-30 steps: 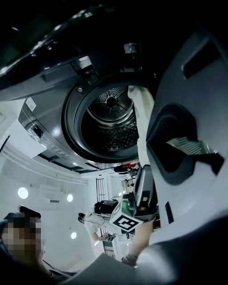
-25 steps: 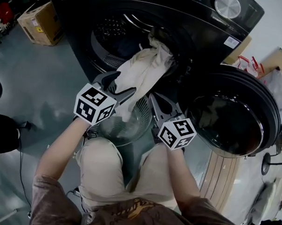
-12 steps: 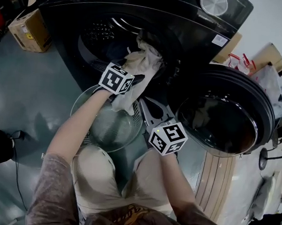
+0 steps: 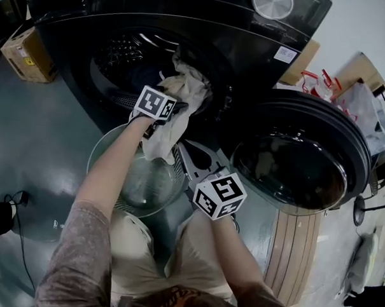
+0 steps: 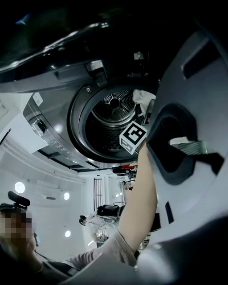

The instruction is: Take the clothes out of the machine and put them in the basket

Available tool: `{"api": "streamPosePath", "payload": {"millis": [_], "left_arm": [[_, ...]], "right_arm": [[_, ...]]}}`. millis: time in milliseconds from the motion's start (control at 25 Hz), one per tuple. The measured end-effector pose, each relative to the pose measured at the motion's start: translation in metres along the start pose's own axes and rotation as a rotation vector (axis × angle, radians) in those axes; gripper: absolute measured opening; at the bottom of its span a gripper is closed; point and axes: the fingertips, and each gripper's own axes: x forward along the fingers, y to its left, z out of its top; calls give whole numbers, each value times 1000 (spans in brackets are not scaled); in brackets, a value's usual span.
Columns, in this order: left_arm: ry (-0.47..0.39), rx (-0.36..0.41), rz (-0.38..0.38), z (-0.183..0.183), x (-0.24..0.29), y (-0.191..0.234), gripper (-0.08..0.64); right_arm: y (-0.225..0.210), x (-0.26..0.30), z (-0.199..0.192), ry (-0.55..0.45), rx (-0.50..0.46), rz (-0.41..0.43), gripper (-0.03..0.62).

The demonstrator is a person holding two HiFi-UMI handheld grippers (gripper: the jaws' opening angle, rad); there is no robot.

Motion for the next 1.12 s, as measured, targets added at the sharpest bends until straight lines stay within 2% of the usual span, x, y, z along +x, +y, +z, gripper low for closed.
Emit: {"api": "streamPosePath", "payload": {"millis": [160,240,440,560,920,1120], "left_arm": [[14,-26,-17,-1,-1,-1,447],[16,-36,-21,-2,-3,-4,419],[18,-25,0,-4,-12,-10,210],[16,-8,18,-9,-24,-12,134],[-15,-37,-27,-33,-113,-26,110],[-26,-15,-36,-51,-167,-40,112]], "right_arm": [[-1,2,-1,1,3,-5,-3],[-2,2,-2,7,0,-12,-3],[-6,1,-5,20,-8,-22,-3],[-10,-1,-7,24,-6,-35,-3],[-16,1,-13,39,-14,-37,-3],[-15,4,-14,30,8,-21,-3]]}}
